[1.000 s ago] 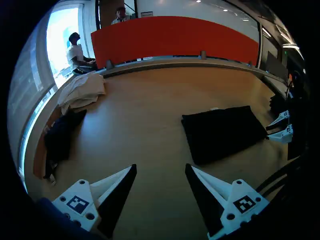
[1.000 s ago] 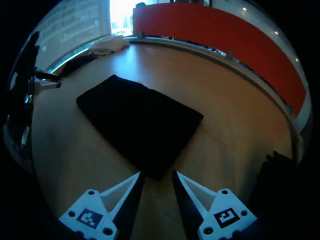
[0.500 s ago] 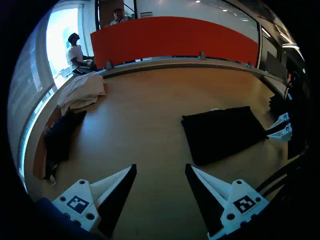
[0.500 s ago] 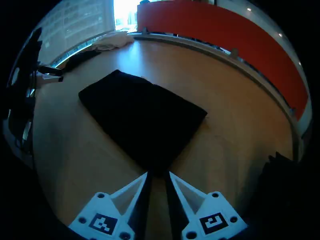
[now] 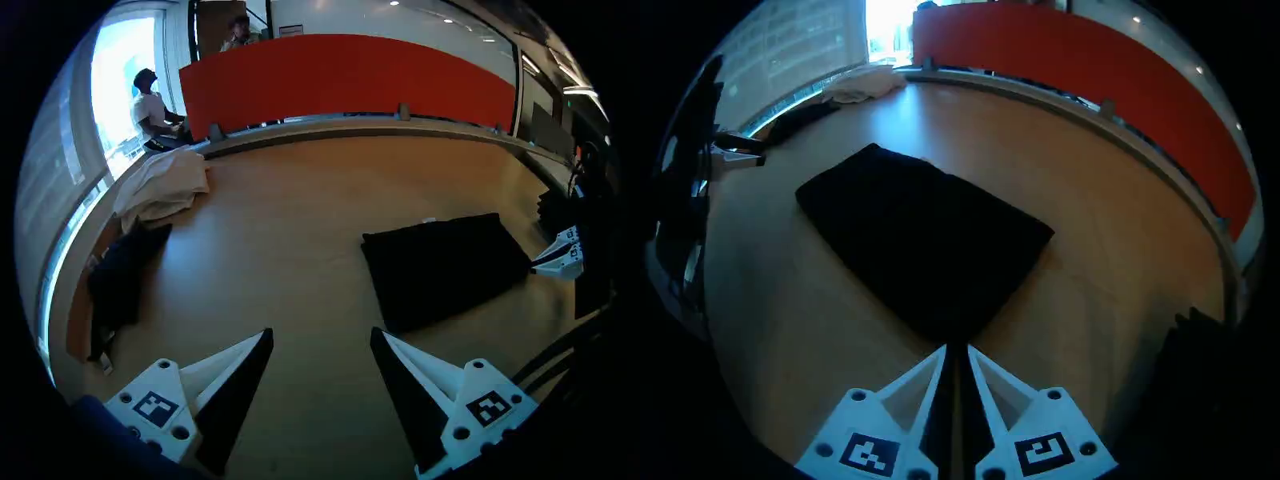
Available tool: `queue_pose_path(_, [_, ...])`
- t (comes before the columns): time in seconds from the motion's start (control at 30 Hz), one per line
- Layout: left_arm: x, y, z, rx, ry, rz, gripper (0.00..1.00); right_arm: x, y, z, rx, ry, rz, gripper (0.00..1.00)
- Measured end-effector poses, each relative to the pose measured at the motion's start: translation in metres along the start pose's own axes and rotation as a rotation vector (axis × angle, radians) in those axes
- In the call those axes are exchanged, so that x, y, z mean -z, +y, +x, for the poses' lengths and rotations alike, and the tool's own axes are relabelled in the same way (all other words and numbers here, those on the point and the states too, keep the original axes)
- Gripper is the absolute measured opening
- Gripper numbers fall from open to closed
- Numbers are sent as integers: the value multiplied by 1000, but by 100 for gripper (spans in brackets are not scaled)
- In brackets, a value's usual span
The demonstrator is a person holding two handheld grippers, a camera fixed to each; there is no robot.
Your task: Fold towel
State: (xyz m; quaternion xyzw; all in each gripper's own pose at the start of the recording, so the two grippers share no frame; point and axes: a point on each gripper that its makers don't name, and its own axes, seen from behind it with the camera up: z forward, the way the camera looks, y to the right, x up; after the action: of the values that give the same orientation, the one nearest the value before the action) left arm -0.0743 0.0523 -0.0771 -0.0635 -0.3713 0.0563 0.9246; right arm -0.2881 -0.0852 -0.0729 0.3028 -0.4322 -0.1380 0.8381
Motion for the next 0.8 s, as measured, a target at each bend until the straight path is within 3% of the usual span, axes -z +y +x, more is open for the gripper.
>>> queue_pose_path(0.33, [4, -4, 4, 9, 9, 7, 90, 10, 1, 26, 17, 48, -13, 3])
queue_pose_path(0.8, [15, -10, 6, 26, 27, 22, 90, 21, -9, 96, 114, 139, -14, 3])
